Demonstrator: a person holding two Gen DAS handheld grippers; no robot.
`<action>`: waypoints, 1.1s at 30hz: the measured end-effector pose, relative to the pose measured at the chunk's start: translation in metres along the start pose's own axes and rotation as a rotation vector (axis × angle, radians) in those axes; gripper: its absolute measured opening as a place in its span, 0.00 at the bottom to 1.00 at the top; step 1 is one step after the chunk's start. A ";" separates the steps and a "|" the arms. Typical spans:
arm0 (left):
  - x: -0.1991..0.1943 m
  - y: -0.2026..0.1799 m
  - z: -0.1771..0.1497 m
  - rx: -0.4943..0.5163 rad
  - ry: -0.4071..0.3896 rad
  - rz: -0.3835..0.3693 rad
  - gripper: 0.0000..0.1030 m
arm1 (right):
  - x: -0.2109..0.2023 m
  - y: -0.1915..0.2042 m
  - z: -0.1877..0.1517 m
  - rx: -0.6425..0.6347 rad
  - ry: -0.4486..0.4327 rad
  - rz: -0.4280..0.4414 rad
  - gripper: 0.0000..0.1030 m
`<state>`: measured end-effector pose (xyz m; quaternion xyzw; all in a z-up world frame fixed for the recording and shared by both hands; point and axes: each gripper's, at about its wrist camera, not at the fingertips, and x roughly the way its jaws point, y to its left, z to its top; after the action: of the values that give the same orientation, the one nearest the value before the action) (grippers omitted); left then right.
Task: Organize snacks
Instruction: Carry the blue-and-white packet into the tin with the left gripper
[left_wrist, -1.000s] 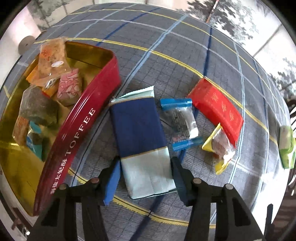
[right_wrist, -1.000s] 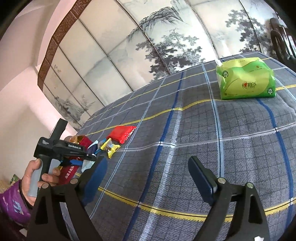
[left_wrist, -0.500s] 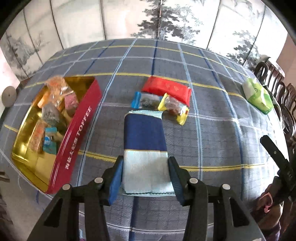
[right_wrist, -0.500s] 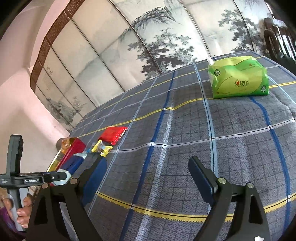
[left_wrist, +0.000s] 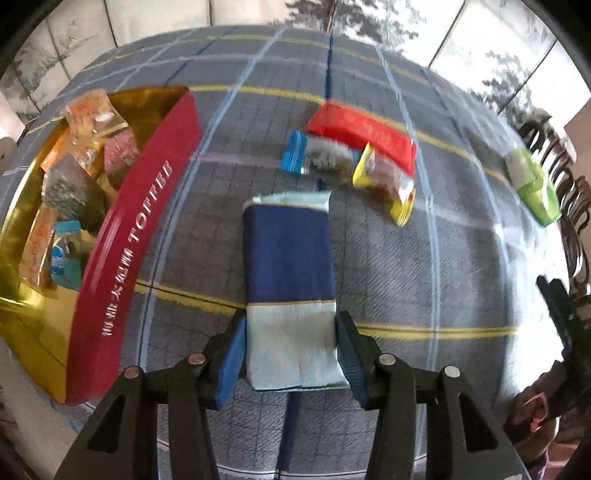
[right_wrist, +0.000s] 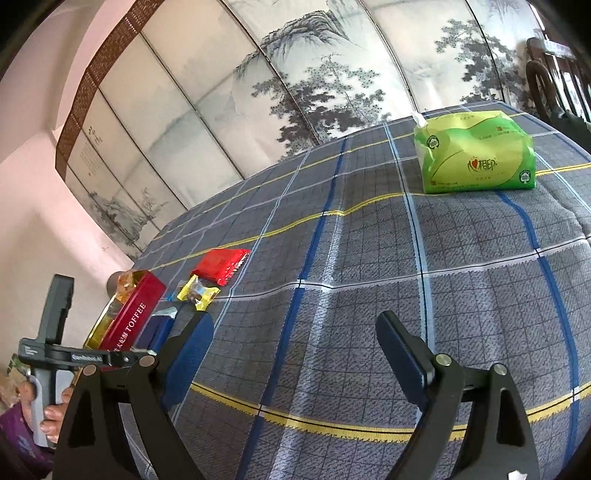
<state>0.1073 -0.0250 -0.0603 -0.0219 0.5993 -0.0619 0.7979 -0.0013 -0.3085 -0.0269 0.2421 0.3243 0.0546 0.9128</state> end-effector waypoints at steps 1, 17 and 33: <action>0.001 0.001 0.001 -0.009 0.001 0.003 0.49 | -0.001 0.001 -0.001 -0.004 0.000 0.000 0.85; -0.028 -0.023 -0.015 0.123 -0.167 0.115 0.49 | 0.004 0.001 0.000 -0.021 0.018 -0.030 0.87; -0.094 -0.010 -0.039 0.145 -0.308 0.108 0.49 | 0.019 0.020 -0.005 -0.124 0.077 -0.127 0.90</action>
<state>0.0438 -0.0219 0.0199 0.0586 0.4641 -0.0580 0.8819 0.0120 -0.2845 -0.0314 0.1618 0.3701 0.0257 0.9145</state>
